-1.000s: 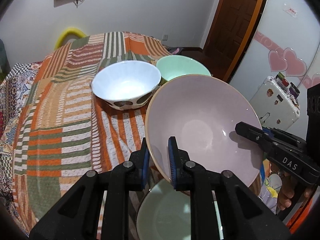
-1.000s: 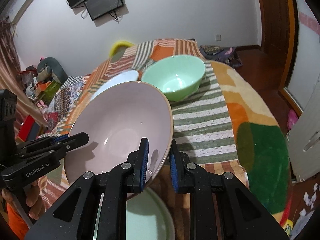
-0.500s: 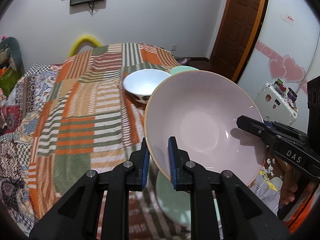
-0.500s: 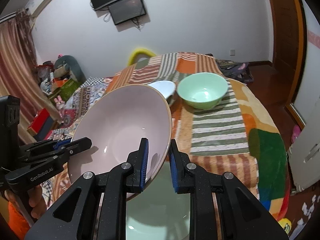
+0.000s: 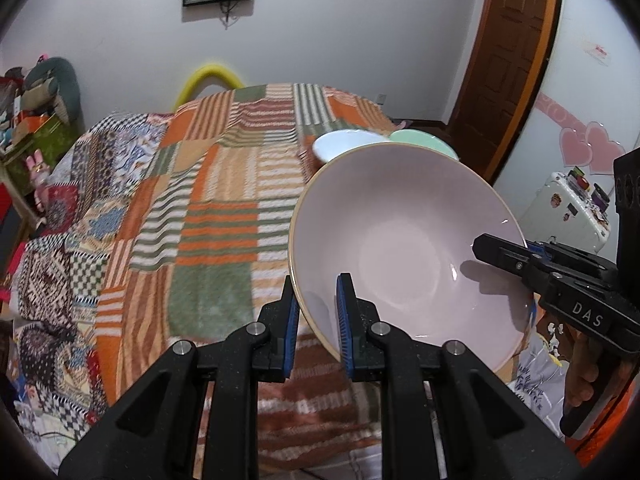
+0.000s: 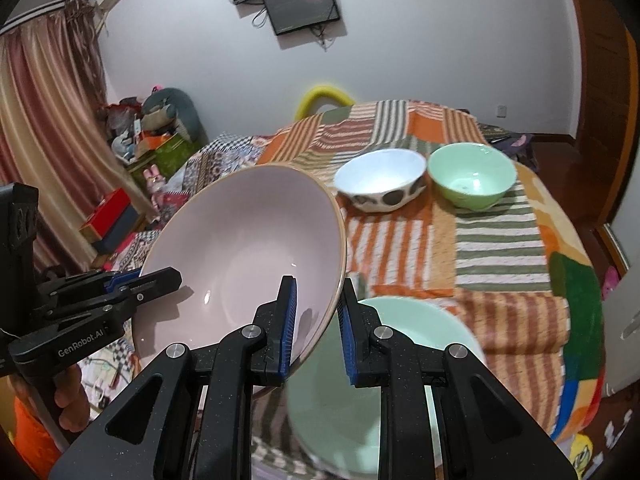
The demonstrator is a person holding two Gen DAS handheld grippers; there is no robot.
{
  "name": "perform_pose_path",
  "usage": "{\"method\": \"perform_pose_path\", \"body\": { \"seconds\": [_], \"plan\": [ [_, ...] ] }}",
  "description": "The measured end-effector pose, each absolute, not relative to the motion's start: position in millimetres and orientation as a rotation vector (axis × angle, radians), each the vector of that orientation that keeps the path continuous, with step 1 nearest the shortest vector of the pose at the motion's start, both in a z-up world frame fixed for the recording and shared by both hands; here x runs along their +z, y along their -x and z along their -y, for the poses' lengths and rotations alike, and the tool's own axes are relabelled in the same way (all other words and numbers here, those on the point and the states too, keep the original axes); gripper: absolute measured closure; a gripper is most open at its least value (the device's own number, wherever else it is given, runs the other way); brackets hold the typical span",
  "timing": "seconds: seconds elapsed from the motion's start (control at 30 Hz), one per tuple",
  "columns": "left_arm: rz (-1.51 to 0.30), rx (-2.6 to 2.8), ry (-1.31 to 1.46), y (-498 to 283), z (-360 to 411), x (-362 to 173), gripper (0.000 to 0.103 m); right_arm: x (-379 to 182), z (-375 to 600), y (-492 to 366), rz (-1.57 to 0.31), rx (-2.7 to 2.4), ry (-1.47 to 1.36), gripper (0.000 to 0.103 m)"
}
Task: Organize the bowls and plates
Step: 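Lift the pink bowl with both tools and carry it over the plate stack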
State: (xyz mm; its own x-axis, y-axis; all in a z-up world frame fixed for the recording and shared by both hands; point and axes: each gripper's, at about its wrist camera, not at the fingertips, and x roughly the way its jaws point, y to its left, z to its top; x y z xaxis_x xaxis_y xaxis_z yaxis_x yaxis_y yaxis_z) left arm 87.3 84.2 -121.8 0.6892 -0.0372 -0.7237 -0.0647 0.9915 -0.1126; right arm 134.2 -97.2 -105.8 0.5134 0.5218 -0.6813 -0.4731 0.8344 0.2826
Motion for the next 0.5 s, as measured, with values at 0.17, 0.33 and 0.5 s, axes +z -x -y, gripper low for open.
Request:
{"method": "perform_pose_path", "body": {
  "seconds": [0.17, 0.33, 0.5],
  "plan": [
    [-0.86, 0.044, 0.153, -79.6, -103.1, -142.0, 0.085, -119.2, 79.1, -130.1, -0.875, 0.622, -0.044, 0.084],
    [-0.92, 0.067, 0.169, -76.1, -116.7, -165.8, 0.085, -136.1, 62.3, -129.7, -0.921, 0.641, -0.016, 0.084],
    [-0.971, 0.092, 0.196, -74.3, -130.3, -187.5, 0.086, -153.8, 45.4, -128.3, -0.976, 0.661, 0.018, 0.084]
  ]
}}
